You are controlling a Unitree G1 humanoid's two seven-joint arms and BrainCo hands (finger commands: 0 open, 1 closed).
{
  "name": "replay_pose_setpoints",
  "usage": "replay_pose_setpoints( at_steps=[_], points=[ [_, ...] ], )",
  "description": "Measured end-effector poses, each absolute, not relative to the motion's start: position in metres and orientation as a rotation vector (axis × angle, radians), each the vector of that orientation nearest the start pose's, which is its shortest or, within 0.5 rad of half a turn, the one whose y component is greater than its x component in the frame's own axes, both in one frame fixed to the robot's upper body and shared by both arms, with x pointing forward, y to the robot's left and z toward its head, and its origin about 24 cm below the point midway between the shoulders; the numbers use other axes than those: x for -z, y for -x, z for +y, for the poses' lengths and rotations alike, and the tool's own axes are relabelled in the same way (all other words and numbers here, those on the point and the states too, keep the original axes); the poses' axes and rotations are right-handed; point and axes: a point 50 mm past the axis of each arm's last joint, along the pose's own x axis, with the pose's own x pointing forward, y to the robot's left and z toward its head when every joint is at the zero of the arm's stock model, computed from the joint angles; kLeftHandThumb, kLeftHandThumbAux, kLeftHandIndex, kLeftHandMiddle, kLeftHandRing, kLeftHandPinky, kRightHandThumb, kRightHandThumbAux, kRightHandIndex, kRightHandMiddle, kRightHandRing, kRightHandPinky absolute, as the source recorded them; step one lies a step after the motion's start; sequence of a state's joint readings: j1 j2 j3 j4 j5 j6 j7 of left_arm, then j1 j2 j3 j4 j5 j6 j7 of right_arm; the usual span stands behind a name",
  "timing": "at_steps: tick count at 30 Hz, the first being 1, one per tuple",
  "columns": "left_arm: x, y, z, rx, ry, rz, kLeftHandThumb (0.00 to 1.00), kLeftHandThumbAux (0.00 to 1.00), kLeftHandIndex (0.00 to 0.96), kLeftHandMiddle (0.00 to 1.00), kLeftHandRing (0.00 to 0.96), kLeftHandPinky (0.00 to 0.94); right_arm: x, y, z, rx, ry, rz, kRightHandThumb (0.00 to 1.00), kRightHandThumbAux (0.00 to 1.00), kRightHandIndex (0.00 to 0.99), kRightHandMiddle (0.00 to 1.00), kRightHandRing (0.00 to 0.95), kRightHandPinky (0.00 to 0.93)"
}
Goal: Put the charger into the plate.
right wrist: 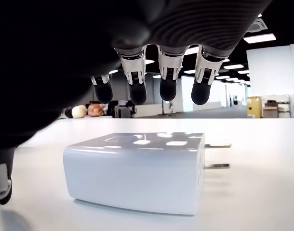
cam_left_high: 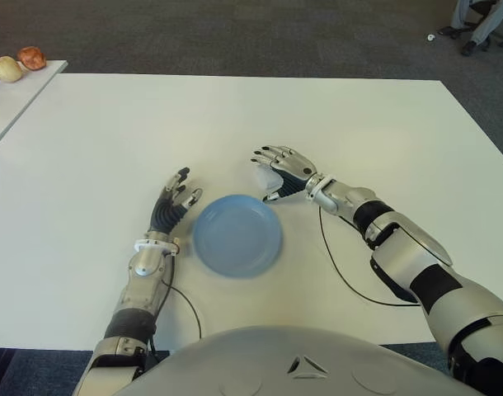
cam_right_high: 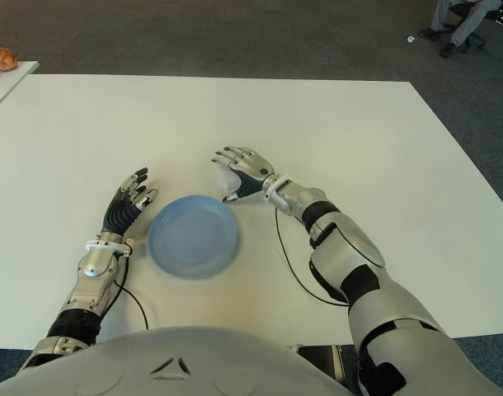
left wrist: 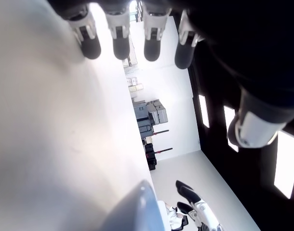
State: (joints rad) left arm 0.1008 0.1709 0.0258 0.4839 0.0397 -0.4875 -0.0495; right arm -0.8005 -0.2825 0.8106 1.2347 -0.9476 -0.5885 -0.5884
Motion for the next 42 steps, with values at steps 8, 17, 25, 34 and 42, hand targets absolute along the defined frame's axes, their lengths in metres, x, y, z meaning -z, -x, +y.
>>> replay_pose_setpoints(
  at_steps=[8, 17, 25, 34, 42],
  points=[
    [0.037, -0.200, 0.202, 0.024, -0.208, 0.109, 0.000, 0.567, 0.136, 0.086, 0.054, 0.022, -0.010, -0.326, -0.104, -0.678, 1.447, -0.529, 0.145, 0.457, 0.000, 0.005, 0.000, 0.032],
    [0.036, -0.193, 0.206, 0.029, -0.218, 0.116, 0.000, 0.562, 0.130, 0.089, 0.062, 0.037, -0.009, -0.325, -0.102, -0.682, 1.440, -0.527, 0.137, 0.467, 0.000, 0.000, 0.000, 0.040],
    [0.034, -0.187, 0.210, 0.029, -0.228, 0.120, 0.000, 0.560, 0.127, 0.091, 0.067, 0.036, -0.005, -0.323, -0.103, -0.684, 1.434, -0.503, 0.149, 0.472, 0.000, 0.002, 0.000, 0.049],
    [0.033, -0.180, 0.212, 0.031, -0.228, 0.123, 0.000, 0.570, 0.128, 0.102, 0.076, 0.052, -0.002, -0.322, -0.104, -0.669, 1.395, -0.441, 0.160, 0.470, 0.000, 0.017, 0.016, 0.082],
    [0.032, -0.176, 0.215, 0.036, -0.232, 0.127, 0.000, 0.574, 0.127, 0.109, 0.089, 0.072, 0.003, -0.320, -0.106, -0.647, 1.341, -0.382, 0.204, 0.501, 0.000, 0.033, 0.046, 0.115]
  ],
)
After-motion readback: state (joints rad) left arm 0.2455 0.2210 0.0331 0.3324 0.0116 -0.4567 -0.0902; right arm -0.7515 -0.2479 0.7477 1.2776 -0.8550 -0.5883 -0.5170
